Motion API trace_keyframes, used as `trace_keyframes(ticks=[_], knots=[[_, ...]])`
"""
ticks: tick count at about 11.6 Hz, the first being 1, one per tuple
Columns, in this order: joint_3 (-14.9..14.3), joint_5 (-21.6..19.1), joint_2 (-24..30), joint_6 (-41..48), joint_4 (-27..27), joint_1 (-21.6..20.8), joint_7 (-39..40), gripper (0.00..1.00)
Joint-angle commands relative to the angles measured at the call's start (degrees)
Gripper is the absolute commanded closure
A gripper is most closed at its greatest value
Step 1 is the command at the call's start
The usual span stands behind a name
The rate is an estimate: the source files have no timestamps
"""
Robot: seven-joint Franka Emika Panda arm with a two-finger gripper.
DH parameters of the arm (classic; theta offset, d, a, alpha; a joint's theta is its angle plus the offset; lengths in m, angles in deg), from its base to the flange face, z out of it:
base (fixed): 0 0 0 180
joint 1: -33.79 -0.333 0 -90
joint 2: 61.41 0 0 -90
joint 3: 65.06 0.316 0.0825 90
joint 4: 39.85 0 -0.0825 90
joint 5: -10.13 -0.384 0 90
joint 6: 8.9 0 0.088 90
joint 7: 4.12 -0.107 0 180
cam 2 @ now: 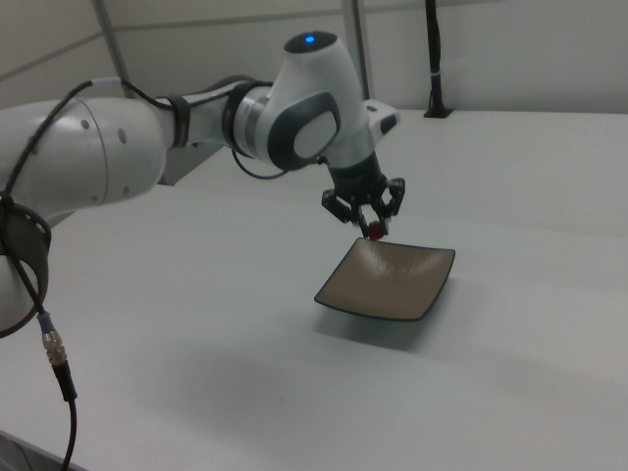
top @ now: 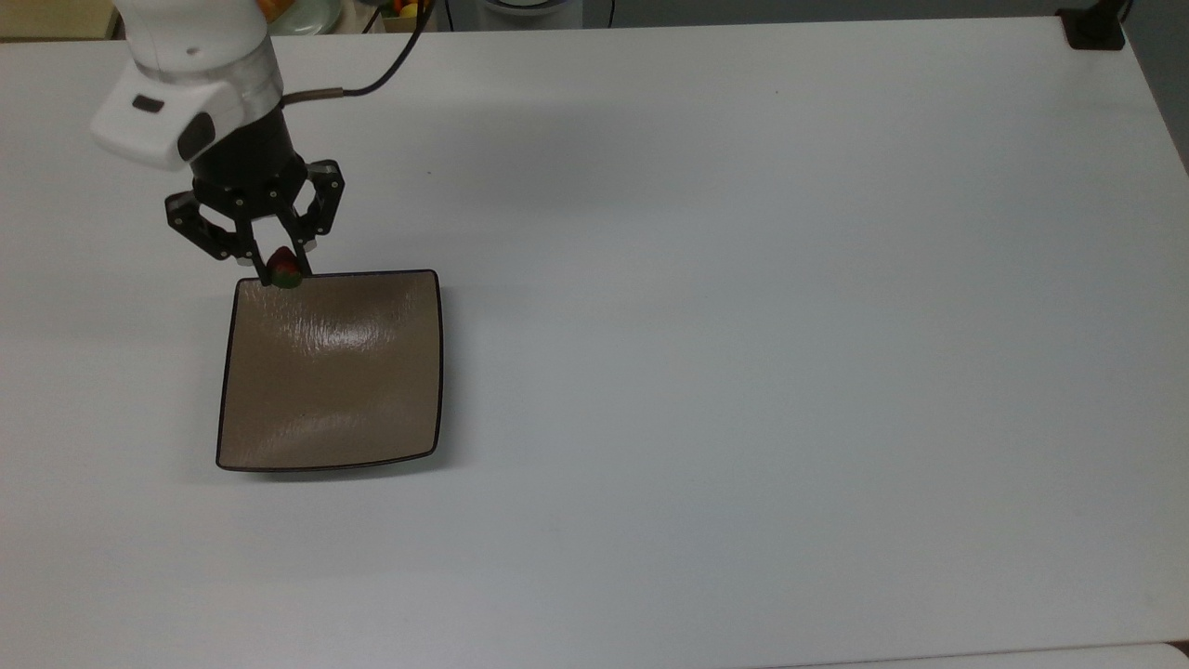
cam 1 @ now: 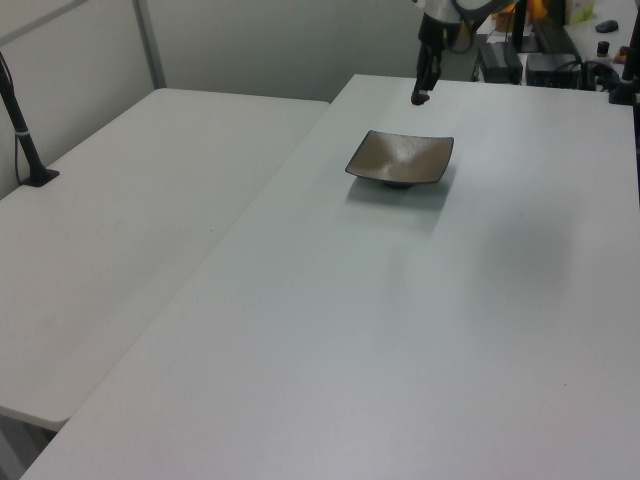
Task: Strawberries on a ceramic plate
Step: 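Lower the strawberry onto the plate and open the gripper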
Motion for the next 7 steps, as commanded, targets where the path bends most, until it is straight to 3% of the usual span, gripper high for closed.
trace_keyframes(ticks=[1,7], knots=[[0.55,-1.09,-1.29,-5.34,-3.47,0.04,2.05,0.96],[0.64,-1.00,-7.00,-17.57,-6.38,-0.40,2.05,0.96]])
